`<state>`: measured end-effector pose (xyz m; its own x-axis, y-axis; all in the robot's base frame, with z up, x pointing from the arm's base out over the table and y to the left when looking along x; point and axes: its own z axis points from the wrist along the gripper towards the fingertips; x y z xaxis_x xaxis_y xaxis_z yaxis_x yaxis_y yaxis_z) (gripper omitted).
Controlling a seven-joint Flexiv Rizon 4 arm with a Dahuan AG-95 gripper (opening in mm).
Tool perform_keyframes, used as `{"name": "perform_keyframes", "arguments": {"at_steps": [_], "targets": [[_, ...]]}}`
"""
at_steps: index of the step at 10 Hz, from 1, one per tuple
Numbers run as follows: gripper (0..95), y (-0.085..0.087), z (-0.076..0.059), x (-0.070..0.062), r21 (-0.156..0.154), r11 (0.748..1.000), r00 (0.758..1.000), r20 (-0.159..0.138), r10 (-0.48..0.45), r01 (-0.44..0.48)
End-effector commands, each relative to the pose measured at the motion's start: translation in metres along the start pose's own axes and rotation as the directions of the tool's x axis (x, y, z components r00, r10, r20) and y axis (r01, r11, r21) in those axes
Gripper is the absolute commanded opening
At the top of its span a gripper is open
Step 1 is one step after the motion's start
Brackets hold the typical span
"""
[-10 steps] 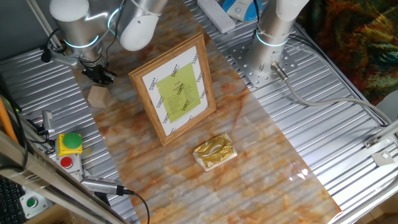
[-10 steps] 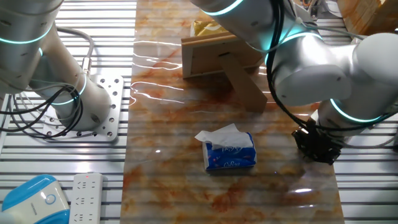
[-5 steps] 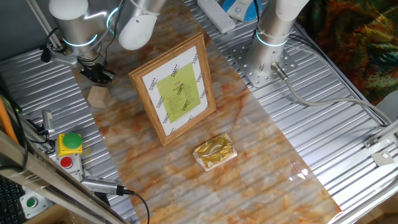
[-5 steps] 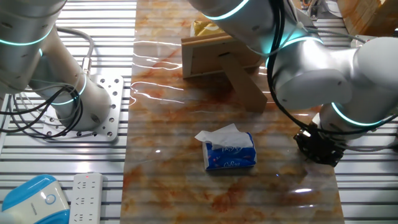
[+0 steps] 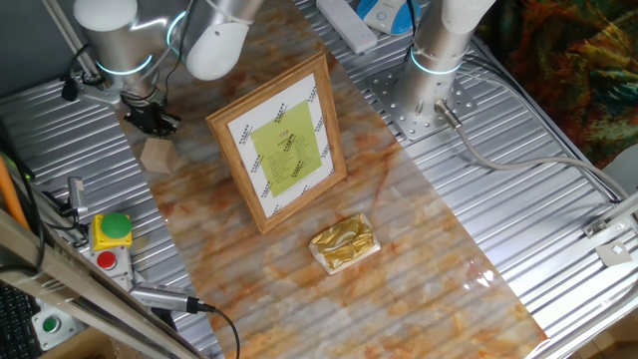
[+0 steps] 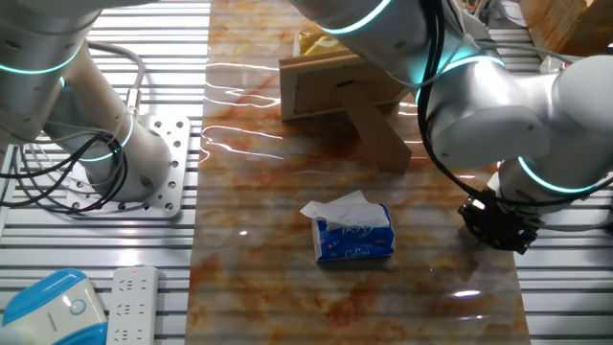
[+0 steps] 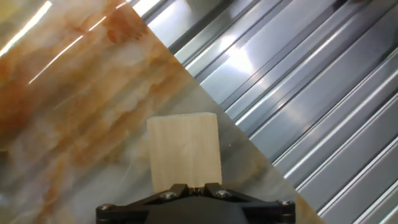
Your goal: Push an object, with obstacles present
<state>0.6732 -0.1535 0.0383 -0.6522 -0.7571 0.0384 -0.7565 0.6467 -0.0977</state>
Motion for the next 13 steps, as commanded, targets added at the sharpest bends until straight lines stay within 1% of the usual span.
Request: {"name": "perform_keyframes", "arguments": {"at_steps": [1,7,9,11,13], "targets": [[0.0,0.003,0.001,-0.005,0.004,1.0,1.0,0.005,0.011,-0.011],[0.0,0.005,0.0,-0.028,0.007,1.0,1.0,0.016,0.027,-0.027],[0.0,0.008,0.0,-0.038,0.004,0.999,0.999,0.023,0.037,-0.037],[0.0,0.01,-0.002,-0.048,0.006,0.999,0.999,0.019,0.044,-0.044],[0.0,0.011,-0.003,-0.054,0.0,0.999,0.999,0.023,0.048,-0.048]]}}
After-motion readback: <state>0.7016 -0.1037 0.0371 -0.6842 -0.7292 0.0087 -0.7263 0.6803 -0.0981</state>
